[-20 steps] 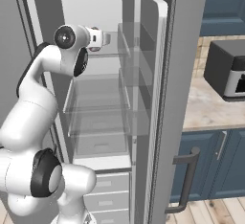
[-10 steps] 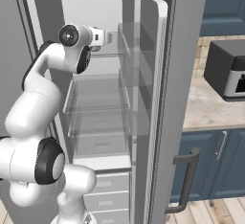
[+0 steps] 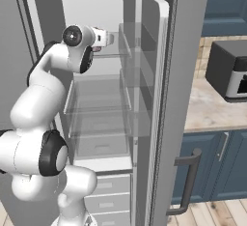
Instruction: Open the fridge, grab two sodas, and place both sodas inside the bowl with ice on the dining counter.
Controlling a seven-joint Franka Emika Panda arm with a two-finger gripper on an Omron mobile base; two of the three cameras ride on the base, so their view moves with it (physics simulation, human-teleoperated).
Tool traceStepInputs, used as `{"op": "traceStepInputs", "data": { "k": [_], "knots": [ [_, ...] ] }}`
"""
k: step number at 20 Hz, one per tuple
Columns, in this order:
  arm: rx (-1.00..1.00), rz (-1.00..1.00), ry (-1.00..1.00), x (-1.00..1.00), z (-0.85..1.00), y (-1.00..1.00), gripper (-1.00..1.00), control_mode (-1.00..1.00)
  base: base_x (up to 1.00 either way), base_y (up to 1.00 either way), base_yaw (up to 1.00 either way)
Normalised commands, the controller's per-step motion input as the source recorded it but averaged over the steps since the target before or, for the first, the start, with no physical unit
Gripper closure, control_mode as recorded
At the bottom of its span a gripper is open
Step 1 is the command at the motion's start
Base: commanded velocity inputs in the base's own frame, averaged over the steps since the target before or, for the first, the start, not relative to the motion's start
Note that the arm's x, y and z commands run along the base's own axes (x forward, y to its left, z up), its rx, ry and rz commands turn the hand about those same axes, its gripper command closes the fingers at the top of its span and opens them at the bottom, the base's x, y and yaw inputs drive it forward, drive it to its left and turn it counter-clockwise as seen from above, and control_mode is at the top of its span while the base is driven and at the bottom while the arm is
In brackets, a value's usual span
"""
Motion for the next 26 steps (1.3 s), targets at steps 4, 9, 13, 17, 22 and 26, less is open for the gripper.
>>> {"op": "traceStepInputs", "data": {
  "k": [4,9,13,17,22,26],
  "knots": [
    [0.0,0.0,0.0,0.21,-0.06,0.01,-1.0,-1.0,0.0,0.0,0.0],
    [0.0,0.0,0.0,0.19,-0.07,0.0,-1.0,-1.0,0.0,0.0,0.0],
    [0.0,0.0,0.0,0.14,-0.11,0.05,1.0,-1.0,0.0,0.0,0.0],
    [0.0,0.0,0.0,0.01,-0.16,0.19,1.0,-1.0,0.0,0.0,0.0],
    [-0.05,0.0,0.01,0.0,-0.12,0.12,1.0,-1.0,0.0,0.0,0.0],
    [-0.02,0.0,0.0,0.0,-0.08,0.0,1.0,-1.0,0.0,0.0,0.0]
  ]
}}
